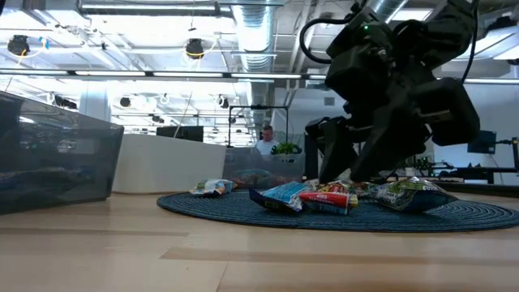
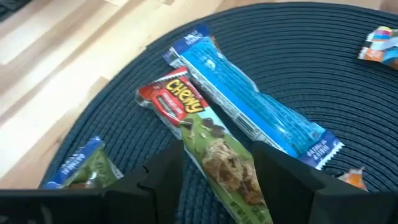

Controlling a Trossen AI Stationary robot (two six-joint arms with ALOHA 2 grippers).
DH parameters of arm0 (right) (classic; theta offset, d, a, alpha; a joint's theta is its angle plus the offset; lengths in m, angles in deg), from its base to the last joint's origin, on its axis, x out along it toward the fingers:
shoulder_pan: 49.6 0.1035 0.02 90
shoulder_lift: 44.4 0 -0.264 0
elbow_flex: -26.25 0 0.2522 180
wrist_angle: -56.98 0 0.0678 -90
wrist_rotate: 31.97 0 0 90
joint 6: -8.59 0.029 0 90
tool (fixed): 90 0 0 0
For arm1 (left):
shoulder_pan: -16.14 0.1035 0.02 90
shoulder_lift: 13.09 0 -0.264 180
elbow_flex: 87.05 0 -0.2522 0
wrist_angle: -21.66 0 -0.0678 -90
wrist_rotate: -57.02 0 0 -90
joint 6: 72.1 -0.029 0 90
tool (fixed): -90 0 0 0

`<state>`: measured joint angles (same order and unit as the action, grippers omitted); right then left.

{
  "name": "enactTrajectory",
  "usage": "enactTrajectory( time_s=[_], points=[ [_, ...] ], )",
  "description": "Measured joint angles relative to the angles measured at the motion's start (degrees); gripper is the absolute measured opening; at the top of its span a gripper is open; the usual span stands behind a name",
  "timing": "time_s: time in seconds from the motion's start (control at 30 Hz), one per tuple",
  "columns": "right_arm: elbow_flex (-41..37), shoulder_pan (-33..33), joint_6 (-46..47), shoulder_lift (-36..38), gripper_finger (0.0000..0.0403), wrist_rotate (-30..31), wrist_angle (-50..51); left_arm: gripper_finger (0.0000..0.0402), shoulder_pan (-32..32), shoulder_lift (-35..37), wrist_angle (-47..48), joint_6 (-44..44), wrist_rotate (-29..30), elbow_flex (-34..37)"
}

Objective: Pick and place Granola Bars by type
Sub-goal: Put the red granola bar into the top black bin

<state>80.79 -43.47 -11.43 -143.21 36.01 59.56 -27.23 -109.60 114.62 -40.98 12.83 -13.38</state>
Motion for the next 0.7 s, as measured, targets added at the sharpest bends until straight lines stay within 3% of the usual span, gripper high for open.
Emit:
enactTrajectory(
  time_s=[0.7],
  points=[
    [1.9,0.1,0.0,-2.9,0.0182,1.2,1.9,0.018,0.0,0.0,-0.2,0.2,0.4,0.0]
  ],
)
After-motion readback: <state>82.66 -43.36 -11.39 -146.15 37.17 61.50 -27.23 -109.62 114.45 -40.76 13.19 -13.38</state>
